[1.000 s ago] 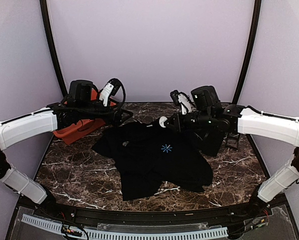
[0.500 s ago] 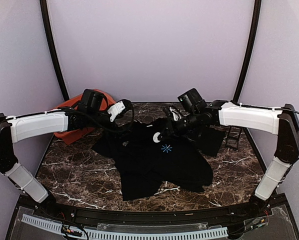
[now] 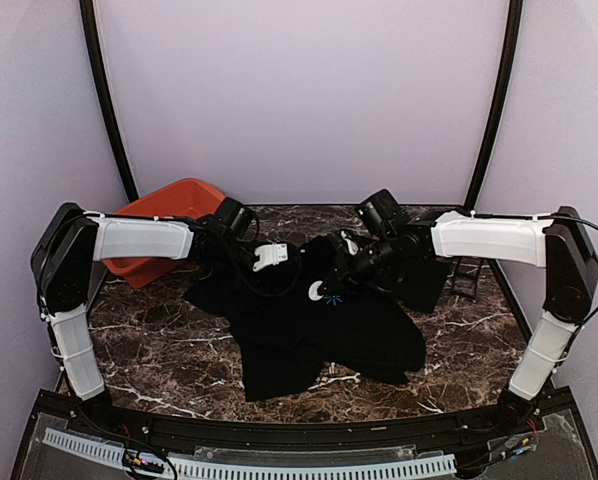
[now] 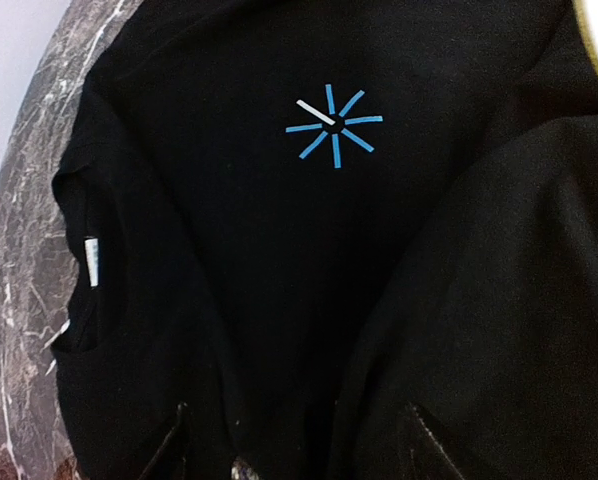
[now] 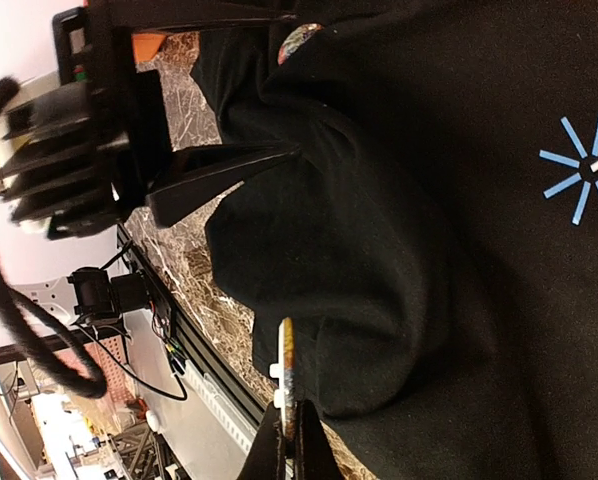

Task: Pin the brooch onto the clothing
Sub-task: Pick up the clothing with brooches at the center of the board.

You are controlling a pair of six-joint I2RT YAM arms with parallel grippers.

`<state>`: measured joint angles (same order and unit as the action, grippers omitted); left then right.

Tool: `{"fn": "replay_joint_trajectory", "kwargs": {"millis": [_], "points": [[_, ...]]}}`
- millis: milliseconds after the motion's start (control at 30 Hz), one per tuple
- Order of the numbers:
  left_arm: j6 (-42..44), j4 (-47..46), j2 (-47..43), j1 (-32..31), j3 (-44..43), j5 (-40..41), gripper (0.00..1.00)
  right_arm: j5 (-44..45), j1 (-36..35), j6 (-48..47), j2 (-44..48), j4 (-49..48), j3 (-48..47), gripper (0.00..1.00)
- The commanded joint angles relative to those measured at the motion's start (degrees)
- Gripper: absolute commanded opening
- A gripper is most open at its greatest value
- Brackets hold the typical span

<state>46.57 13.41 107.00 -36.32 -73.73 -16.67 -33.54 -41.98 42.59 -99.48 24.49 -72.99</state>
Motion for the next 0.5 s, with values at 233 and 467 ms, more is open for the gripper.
{"fn": "replay_joint_trajectory", "kwargs": {"millis": [233, 467], "points": [[7.0, 3.4, 3.4, -1.8, -3.3, -4.8, 0.51, 0.0, 0.5, 1.0, 0.9, -0.7, 2.1, 0.00], [9.1, 5.7, 4.9, -2.8, -3.8, -8.0, 0.35, -1.8, 1.1, 1.6, -0.6, -0.8, 1.4, 0.00]]}}
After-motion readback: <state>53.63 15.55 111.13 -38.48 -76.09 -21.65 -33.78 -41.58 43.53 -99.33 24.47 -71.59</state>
